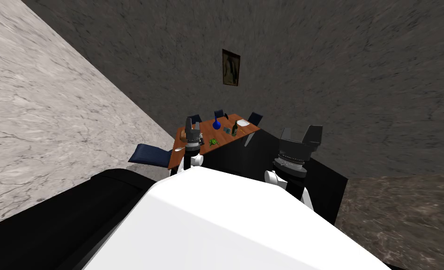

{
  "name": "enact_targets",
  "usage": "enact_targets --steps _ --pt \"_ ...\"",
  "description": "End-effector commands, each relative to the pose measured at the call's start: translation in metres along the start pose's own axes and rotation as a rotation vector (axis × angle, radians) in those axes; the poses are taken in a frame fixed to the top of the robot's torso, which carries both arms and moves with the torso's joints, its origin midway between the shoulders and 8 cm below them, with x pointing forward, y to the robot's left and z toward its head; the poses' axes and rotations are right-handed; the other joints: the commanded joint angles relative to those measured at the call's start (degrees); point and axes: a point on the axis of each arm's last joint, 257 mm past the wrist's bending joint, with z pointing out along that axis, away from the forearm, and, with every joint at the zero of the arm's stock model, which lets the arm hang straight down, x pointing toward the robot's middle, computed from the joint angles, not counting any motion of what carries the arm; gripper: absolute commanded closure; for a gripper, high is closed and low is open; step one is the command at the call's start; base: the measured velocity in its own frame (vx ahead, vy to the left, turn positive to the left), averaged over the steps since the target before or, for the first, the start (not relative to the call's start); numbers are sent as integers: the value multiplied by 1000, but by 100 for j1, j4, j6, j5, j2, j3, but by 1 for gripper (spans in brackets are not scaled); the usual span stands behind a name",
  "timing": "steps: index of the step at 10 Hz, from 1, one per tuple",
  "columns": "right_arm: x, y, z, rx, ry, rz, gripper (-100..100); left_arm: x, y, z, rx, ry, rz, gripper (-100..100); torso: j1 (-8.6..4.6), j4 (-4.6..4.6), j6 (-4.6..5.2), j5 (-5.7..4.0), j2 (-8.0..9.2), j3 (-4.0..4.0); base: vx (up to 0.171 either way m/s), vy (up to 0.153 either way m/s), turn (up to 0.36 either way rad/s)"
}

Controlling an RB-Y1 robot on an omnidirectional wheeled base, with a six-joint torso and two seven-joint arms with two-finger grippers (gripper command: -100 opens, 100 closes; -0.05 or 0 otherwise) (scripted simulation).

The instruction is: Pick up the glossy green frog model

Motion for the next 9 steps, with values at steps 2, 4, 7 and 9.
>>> enact_targets --steps 2,4,7,9 --pt "0 0 0 0 0 0 0 12 14 0 -27 60 6 -100 -2 0 0 0 0 0 -6 -13 54" --pt "0 0 0 0 0 0 0 26 34 -1 -65 110 7 -100 -8 0 0 -1 3 2 -17 -33 74" --pt "0 0 0 0 0 0 0 51 70 -1 -135 180 2 -100 -18 1 0 -4 7 4 -29 -48 122" --pt "0 0 0 0 0 0 0 60 88 -3 -173 203 0 -100 -18 2 0 -4 8 5 -25 -45 84"
